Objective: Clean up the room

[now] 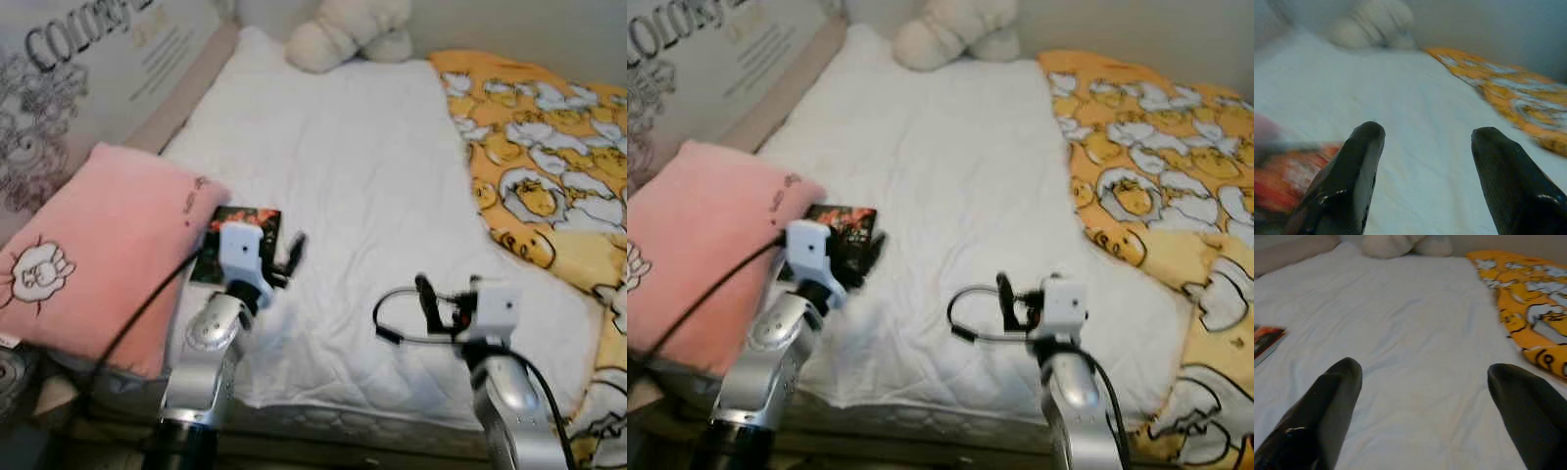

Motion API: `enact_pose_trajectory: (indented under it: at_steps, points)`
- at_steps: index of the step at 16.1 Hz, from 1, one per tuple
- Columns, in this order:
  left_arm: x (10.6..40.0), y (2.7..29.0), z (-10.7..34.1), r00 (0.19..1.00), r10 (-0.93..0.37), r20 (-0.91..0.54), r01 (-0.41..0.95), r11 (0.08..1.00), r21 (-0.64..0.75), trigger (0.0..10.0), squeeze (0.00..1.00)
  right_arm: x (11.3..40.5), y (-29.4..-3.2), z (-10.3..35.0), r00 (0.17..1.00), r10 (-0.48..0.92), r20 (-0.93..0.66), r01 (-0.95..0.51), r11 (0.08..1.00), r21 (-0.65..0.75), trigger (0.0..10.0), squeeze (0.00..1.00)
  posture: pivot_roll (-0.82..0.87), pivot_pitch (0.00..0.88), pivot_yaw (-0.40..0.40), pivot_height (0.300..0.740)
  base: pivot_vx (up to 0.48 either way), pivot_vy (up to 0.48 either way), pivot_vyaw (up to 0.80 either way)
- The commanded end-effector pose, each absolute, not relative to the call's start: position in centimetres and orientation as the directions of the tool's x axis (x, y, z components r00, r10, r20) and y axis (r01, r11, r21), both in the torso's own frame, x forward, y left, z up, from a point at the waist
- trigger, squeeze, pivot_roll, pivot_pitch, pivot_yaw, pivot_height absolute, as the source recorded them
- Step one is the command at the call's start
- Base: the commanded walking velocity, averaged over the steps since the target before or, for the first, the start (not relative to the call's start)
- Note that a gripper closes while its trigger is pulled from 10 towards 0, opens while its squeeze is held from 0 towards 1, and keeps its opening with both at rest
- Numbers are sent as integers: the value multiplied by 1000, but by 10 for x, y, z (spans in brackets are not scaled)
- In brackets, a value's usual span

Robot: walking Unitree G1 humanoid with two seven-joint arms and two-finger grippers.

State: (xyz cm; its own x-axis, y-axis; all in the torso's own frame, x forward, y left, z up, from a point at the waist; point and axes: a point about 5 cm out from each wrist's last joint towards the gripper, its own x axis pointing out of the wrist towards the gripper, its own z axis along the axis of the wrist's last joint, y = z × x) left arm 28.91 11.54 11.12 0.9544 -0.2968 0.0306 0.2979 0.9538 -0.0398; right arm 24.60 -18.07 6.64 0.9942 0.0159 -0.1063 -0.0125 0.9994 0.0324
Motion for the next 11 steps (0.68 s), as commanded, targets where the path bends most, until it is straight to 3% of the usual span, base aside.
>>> enact_pose_trajectory:
  at_steps: [1, 4, 7, 11]
  points:
    - [285, 120, 101, 966, -257, 17, 257, 966, 18, 10000, 1000, 251, -188, 69, 996, -29, -87, 32, 999, 38, 10000, 1000, 93, 0, -71, 740, 0, 0, 0]
    - [276, 138, 91, 985, -168, -42, 167, 985, -32, 10000, 1000, 253, -187, 69, 997, -16, -73, 17, 1000, 16, 10000, 1000, 95, 0, -70, 740, 0, 0, 0]
    - [275, 146, 91, 994, -103, -20, 102, 993, -54, 10000, 1000, 250, -188, 60, 997, 1, -73, -2, 1000, -7, 10000, 1000, 98, 0, -66, 740, 0, -480, 0]
    - [273, 139, 93, 989, -150, 8, 150, 988, -29, 10000, 1000, 259, -192, 61, 999, 0, -54, -2, 1000, -26, 10000, 1000, 87, 0, -59, 740, 0, -472, 0]
